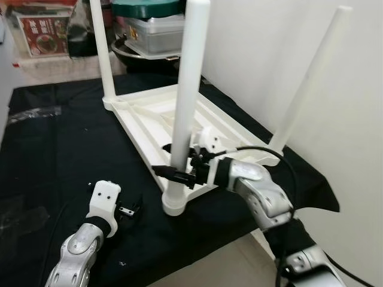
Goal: Building children table
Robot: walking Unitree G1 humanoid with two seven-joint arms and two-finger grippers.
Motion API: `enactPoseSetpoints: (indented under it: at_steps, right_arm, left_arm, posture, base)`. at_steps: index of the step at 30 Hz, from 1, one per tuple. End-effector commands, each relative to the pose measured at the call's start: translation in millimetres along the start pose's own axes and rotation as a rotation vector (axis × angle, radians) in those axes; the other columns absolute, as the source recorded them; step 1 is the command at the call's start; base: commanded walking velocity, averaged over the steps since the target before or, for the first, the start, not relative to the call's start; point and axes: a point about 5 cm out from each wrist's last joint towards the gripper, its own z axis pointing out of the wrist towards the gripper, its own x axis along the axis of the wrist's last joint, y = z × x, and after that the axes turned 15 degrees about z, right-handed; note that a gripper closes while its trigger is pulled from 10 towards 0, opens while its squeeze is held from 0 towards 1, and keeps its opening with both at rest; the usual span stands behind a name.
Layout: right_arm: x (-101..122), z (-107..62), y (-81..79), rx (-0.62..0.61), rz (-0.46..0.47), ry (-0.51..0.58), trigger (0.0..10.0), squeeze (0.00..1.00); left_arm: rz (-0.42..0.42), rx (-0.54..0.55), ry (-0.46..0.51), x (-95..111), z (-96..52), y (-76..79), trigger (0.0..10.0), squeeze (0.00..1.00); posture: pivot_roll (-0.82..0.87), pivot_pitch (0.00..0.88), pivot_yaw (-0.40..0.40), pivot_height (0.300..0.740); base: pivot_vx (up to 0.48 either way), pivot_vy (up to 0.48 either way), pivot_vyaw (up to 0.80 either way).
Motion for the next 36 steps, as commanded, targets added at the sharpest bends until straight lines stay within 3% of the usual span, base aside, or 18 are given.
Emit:
enactPoseSetpoints:
  at_steps: [1, 2, 3, 5, 6, 13, 15, 17, 18, 19, 20, 23, 28, 29, 30, 34, 35, 36]
  right_arm:
    - [-14, 13.4, -11.7, 0.126, 0.015, -0.065, 10.0, 0.0]
    - [-17, 18.4, -13.7, 0.158, 0.023, -0.076, 9.6, 0.0]
    - [-18, 26.4, -14.0, 0.155, 0.035, -0.073, 6.7, 0.0]
    - [-19, 30.8, -14.0, 0.15, 0.044, -0.07, 6.7, 0.0]
    - [-19, 37.9, -11.9, 0.096, 0.068, -0.043, 0.0, 0.0]
    - [-27, 25.3, -12.3, 0.042, 0.134, 0.013, 0.0, 0.0]
    - [-40, 5.7, 20.6, -0.407, 0.186, -0.009, 0.0, 0.0]
    - [-40, 5.7, 20.6, -0.407, 0.186, -0.009, 0.0, 0.0]
    - [-47, -8.6, 39.7, -0.721, 0.225, 0.004, 0.0, 0.0]
    - [-47, -8.6, 39.7, -0.721, 0.225, 0.004, 0.0, 0.0]
    - [-53, -27.6, 52.8, -1.009, 0.255, 0.035, 0.0, 0.0]
    - [-60, -51.1, 53.5, -1.306, 0.246, 0.071, 0.0, 0.0]
    - [-61, -54.2, 49.8, -1.353, 0.229, 0.075, 0.0, 0.0]
    - [-54, -44.0, 45.5, -1.27, 0.203, 0.088, 10.0, 0.0]
    - [-46, -30.9, 39.6, -1.123, 0.203, 0.115, 10.0, 1.0]
    - [-29, -6.2, 32.4, -0.83, 0.201, 0.141, 10.0, 0.9]
    - [-13, 5.0, 26.2, -0.657, 0.197, 0.174, 10.0, 0.0]
    - [-13, 5.0, 26.2, -0.657, 0.197, 0.174, 10.0, 0.0]
  left_arm:
    - [-0.008, -0.004, -0.001, -1, -0.3, 4.4, 10.0, 0.0]
    - [-0.007, -0.001, -0.001, 0, -0.5, 3.7, 10.0, 0.0]
    - [-0.005, 0.001, -0.001, -1, -1.4, 2.4, 10.0, 0.0]
    - [-0.005, 0.001, -0.001, -1, -2.1, 1.7, 10.0, 0.0]
    - [-0.004, 0.003, -0.004, -2, -2.6, 1.3, 10.0, 0.0]
    - [-0.013, -0.02, -0.001, -1, -1.5, 9.7, 10.0, 0.0]
    - [-0.012, -0.024, 0.002, -1, -0.6, 9.1, 10.0, 0.0]
    - [-0.012, -0.024, 0.002, -1, -0.6, 9.1, 10.0, 0.0]
    - [-0.011, -0.021, 0.002, -1, -0.6, 6.8, 10.0, 0.0]
    - [-0.011, -0.021, 0.002, -1, -0.6, 6.8, 10.0, 0.0]
    - [-0.009, -0.02, 0.001, -1, -0.7, 5.5, 10.0, 0.0]
    - [-0.007, -0.026, -0.005, -3, -1.0, 7.0, 10.0, 0.0]
    - [-0.008, -0.029, -0.006, -3, -0.9, 8.3, 10.0, 0.0]
    - [-0.007, -0.034, -0.004, -2, -0.9, 8.9, 10.0, 0.0]
    - [-0.003, -0.032, -0.004, -2, -1.3, 6.6, 10.0, 0.0]
    - [0.003, -0.014, -0.006, -2, -3.0, -1.1, 10.0, 0.0]
    - [0.004, -0.01, -0.008, -3, -4.0, -2.3, 10.0, 0.0]
    - [0.004, -0.01, -0.008, -3, -4.0, -2.3, 10.0, 0.0]
  posture:
    - [0.21, 0.0, -0.146, 0.74]
    - [0.21, 0.0, -0.146, 0.74]
    - [0.21, 0.0, -0.156, 0.74]
    - [0.21, 0.0, -0.155, 0.74]
    - [0.21, 0.0, -0.153, 0.74]
    - [0.18, 0.0, -0.134, 0.74]
    - [0.17, 0.0, -0.128, 0.74]
    - [0.17, 0.0, -0.128, 0.74]
    - [0.17, 0.0, -0.124, 0.74]
    - [0.17, 0.0, -0.124, 0.74]
    - [0.16, 0.0, -0.119, 0.74]
    - [0.16, 0.0, -0.114, 0.74]
    - [0.16, 0.0, -0.107, 0.74]
    - [0.16, 0.0, -0.104, 0.74]
    - [0.17, 0.0, -0.112, 0.74]
    - [0.19, 0.0, -0.122, 0.74]
    - [0.19, 0.0, -0.123, 0.74]
    - [0.19, 0.0, -0.123, 0.74]
  base:
    - [0.0, 0.0, 0.0]
    - [0.0, 0.0, 0.0]
    - [0.0, 0.0, 0.0]
    - [0.0, 0.0, 0.0]
    - [0.0, 0.0, 0.0]
    - [0.0, 0.0, 0.0]
    - [0.0, 0.0, 0.0]
    - [0.0, 0.0, 0.0]
    - [0.0, 0.0, 0.0]
    - [0.0, 0.0, 0.0]
    - [0.0, 0.0, 0.0]
    - [0.0, 0.0, 0.0]
    - [0.0, 0.0, 0.0]
    - [0.0, 0.0, 0.0]
    - [0.0, 0.0, 0.0]
    - [0.0, 0.0, 0.0]
    - [0.0, 0.0, 0.0]
    - [0.0, 0.0, 0.0]
